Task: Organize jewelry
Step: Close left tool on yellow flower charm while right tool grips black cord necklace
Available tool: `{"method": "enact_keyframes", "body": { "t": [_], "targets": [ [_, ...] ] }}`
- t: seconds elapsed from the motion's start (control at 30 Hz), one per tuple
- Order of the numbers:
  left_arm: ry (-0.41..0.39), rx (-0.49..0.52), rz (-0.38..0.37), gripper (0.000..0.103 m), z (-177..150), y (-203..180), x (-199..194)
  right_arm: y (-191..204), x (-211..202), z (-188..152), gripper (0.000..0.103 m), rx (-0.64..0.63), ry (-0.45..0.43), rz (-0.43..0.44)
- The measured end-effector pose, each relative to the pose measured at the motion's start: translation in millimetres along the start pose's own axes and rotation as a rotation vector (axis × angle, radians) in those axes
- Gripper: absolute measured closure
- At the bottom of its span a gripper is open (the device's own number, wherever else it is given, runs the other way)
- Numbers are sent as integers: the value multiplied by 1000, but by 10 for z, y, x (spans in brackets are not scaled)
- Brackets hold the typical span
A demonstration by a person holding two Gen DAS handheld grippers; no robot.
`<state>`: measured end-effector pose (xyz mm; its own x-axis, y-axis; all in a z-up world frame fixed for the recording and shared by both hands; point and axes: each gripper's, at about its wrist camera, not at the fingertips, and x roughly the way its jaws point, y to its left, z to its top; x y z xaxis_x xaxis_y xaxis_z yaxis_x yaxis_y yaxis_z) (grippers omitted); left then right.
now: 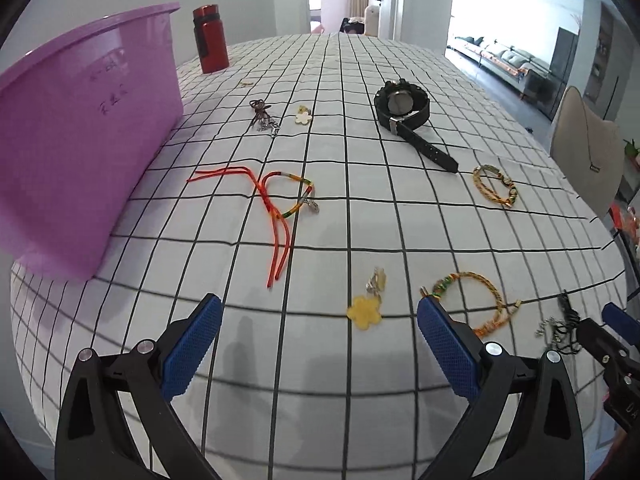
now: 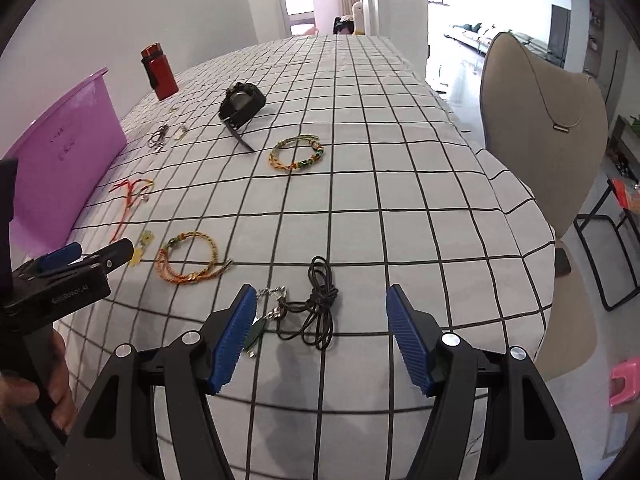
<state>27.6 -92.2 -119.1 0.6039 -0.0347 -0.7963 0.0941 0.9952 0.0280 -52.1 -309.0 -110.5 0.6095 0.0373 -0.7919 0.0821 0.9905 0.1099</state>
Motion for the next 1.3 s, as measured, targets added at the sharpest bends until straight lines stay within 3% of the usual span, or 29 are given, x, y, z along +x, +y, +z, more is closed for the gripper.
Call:
{"method": "enact_keyframes", "body": {
  "t": [0.37, 0.47, 0.63, 0.8, 1.23, 1.3],
  "targets": [
    [4, 7, -31, 8, 73, 43, 242, 66, 142, -76, 39, -30, -12, -66],
    [11, 23, -38, 17, 52, 10, 272, 86, 160, -90, 39, -37, -24, -76],
    [4, 42, -46, 23, 49, -35, 268, 103, 200, -101, 39, -47, -20, -74],
    [-6, 56, -70, 34, 34, -68, 242, 125, 222, -121, 40, -53, -30, -79],
    [-40, 128, -87, 74, -33, -269, 147, 186, 229, -128, 53, -80, -52, -75],
    [-40, 134, -96, 82, -38, -288, 143, 189, 222, -129, 61, -83, -53, -73]
  ]
}}
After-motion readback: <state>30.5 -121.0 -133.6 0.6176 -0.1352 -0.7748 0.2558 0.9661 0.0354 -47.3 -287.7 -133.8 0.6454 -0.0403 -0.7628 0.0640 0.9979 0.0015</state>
